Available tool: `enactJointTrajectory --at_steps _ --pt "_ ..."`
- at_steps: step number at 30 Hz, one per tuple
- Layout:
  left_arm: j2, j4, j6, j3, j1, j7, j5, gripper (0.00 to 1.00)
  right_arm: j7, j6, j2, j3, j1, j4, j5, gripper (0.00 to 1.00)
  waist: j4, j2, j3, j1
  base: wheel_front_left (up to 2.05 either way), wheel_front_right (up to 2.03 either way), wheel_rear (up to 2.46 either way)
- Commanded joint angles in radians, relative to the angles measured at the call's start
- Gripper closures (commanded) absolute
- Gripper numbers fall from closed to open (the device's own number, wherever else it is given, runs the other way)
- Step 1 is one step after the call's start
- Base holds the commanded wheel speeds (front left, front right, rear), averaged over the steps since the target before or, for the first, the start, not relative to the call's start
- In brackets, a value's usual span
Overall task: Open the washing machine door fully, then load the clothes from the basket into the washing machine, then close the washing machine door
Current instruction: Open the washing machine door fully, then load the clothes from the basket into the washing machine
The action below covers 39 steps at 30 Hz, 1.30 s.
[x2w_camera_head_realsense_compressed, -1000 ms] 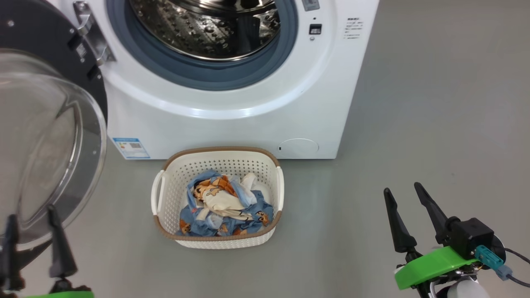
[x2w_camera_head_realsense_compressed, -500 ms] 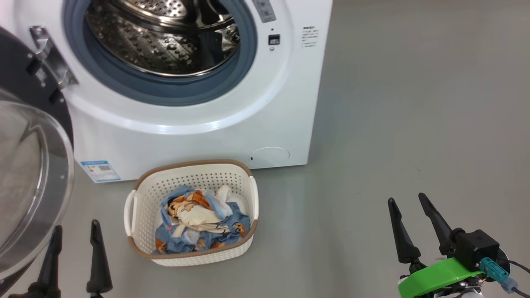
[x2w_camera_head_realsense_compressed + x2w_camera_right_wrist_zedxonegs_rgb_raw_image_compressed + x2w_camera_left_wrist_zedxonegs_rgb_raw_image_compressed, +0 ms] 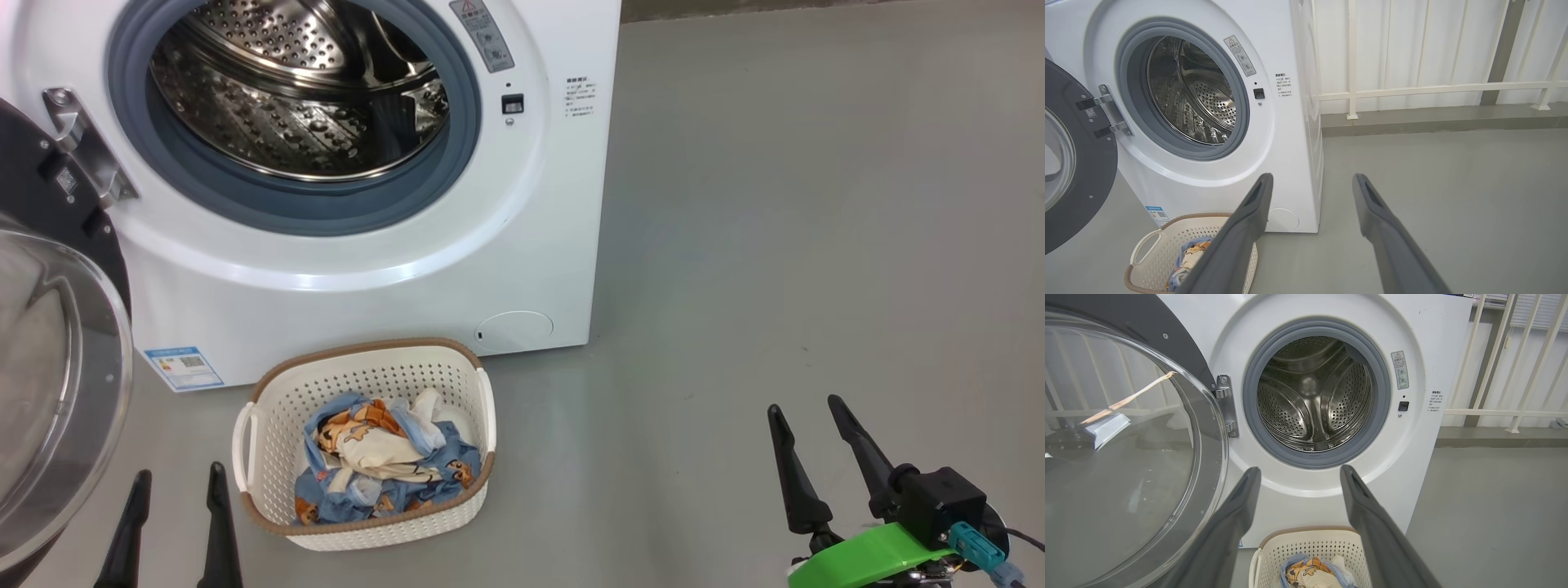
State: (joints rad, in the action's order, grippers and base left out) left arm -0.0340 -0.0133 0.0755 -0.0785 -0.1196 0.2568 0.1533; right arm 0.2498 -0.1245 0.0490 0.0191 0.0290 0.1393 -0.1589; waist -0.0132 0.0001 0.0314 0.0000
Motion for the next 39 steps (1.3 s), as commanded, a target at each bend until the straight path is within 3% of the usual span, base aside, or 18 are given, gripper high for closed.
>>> enactJointTrajectory --at_steps 1,29,39 --pt "-0.016 -0.020 0.006 -0.028 0.017 0.005 -0.004 0.00 0.012 -0.006 0.001 -0.019 0.008 -0.030 0.009 0.00 0.003 -0.0001 -0.002 0.0000 0.00 0.00 0.00" --pt "-0.016 0.018 0.013 -0.019 0.015 0.005 0.011 0.00 0.012 -0.006 0.001 -0.011 0.016 -0.053 0.030 0.00 0.017 -0.0001 0.008 0.0000 0.00 0.00 0.00" --pt "-0.016 0.028 0.014 -0.021 0.021 0.005 0.011 0.00 0.012 -0.006 0.001 -0.012 0.019 -0.051 0.025 0.00 0.019 -0.0001 0.015 0.0000 0.90 -0.86 -0.04"
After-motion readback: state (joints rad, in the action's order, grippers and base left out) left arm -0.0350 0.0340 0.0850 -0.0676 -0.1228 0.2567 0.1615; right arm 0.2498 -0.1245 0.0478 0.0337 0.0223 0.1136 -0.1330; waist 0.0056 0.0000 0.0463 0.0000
